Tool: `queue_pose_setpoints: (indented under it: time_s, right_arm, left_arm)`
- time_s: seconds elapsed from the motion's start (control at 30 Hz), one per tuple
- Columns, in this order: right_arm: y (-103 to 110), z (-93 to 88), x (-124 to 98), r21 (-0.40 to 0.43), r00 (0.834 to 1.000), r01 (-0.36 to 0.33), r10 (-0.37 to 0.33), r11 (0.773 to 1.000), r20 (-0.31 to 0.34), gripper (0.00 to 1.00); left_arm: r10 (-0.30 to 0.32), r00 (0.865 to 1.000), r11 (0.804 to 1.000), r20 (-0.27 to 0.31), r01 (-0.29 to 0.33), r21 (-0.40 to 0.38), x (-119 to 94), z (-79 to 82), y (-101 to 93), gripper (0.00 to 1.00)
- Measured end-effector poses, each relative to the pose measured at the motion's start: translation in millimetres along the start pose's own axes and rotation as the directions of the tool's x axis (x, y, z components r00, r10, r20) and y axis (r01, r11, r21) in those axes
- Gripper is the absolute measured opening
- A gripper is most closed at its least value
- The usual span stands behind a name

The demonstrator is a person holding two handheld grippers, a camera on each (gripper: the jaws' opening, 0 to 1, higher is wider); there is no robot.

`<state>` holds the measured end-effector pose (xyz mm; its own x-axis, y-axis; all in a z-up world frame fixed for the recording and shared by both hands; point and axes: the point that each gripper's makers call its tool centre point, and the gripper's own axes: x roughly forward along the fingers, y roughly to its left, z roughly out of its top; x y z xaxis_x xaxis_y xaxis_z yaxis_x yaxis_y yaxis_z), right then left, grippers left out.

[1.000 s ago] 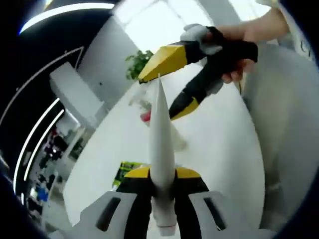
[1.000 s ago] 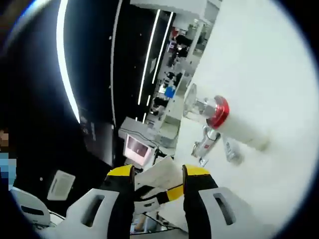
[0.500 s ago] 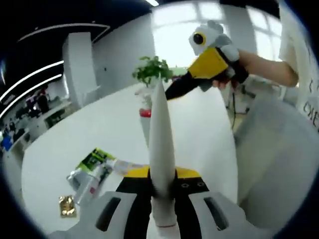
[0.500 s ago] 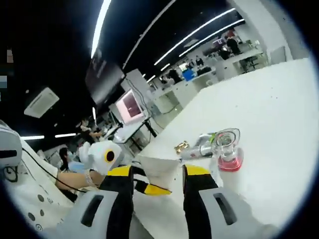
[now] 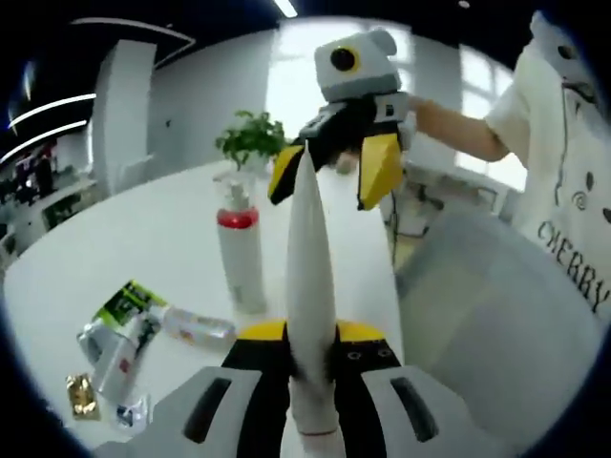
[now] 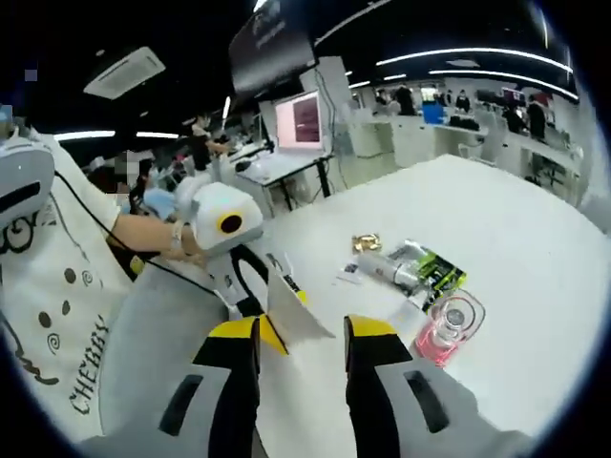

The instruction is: Arrange the skincare products in the storage area until every visible bottle or jar stands upright without overlapping.

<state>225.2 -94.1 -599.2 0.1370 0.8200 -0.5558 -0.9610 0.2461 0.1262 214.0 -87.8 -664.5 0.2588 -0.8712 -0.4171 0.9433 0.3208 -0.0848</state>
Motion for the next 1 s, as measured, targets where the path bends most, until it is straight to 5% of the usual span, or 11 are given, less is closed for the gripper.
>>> queue_pose_setpoints:
  time_s: [0.27, 0.6, 0.77, 0.83, 0.9, 1.0]
  right_arm:
    - [16.9, -8.0, 12.5, -0.121, 0.979, -0.133, 0.112, 0.984, -0.17, 0.26]
    - [20.5, -17.7, 21.1, -0.223, 0.92, -0.282, 0.197, 0.933, -0.34, 0.17]
    - [18.4, -19.2, 23.2, -0.25, 0.904, -0.298, 0.189, 0.921, -0.384, 0.15]
    - [18.5, -22.0, 19.5, -0.287, 0.882, -0.338, 0.195, 0.897, -0.428, 0.14]
    - [18.8, -24.4, 16.4, -0.23, 0.863, -0.324, 0.187, 0.918, -0.469, 0.13]
    - [17.2, -22.2, 16.7, -0.29, 0.851, -0.326, 0.146, 0.9, -0.505, 0.11]
  left_arm:
    - [-0.092, 0.996, 0.995, -0.002, 0.092, 0.043, 2.4, 1.6, -14.4, 0.11]
    - [-0.123, 0.991, 0.991, 0.047, 0.12, 0.054, 4.0, 4.1, -16.4, 0.11]
    - [-0.126, 0.989, 0.991, 0.081, 0.122, 0.049, 6.3, 10.5, -15.0, 0.11]
    - [-0.124, 0.989, 0.991, 0.08, 0.119, 0.064, 8.2, 10.6, -14.3, 0.11]
    - [-0.128, 0.988, 0.99, 0.081, 0.123, 0.063, 10.7, 12.0, -15.3, 0.11]
    - [-0.121, 0.987, 0.991, 0.109, 0.115, 0.065, 13.8, 16.0, -13.5, 0.12]
